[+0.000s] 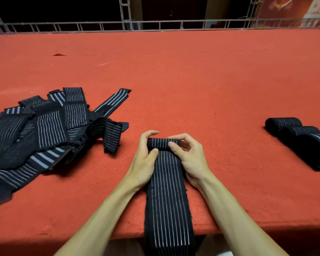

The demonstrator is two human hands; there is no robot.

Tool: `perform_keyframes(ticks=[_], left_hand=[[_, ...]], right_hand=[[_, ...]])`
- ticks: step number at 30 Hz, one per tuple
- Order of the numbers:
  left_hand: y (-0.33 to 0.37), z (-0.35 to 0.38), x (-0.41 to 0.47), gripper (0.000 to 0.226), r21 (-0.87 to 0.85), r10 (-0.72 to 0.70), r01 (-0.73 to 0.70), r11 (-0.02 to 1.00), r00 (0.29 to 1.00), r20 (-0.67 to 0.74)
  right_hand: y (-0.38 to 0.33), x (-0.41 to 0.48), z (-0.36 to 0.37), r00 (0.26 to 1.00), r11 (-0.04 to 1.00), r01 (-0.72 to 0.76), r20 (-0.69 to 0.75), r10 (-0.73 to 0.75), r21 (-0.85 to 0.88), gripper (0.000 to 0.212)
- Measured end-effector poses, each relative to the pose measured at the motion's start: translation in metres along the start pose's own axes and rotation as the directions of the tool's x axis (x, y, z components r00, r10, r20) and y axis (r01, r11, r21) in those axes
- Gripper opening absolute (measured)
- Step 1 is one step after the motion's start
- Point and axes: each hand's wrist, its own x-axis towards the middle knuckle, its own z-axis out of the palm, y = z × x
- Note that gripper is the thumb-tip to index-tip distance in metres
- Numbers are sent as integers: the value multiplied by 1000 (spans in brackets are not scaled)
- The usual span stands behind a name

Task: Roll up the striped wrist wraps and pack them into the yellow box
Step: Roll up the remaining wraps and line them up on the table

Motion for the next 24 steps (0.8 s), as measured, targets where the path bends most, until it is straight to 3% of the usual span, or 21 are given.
perform_keyframes(ticks=[8, 13, 18, 24], left_hand=[[1, 5, 1, 19, 80, -59, 64, 995, 996, -62], [-3, 3, 1, 32, 96, -91, 96, 991, 994, -58], [-1, 2, -1, 23, -17, -41, 40, 999, 998, -53], [-7, -3, -1, 38, -4, 4, -4, 1000, 999, -36]], right_hand=[[-2, -4, -3, 999, 999, 28, 29, -29, 31, 28], [-3, -4, -3, 997, 997, 49, 51, -53, 65, 28], [-2, -3, 1, 998, 994, -37, 54, 32, 104, 24], [-5, 0, 2, 973, 988, -145, 175, 151, -48, 27]])
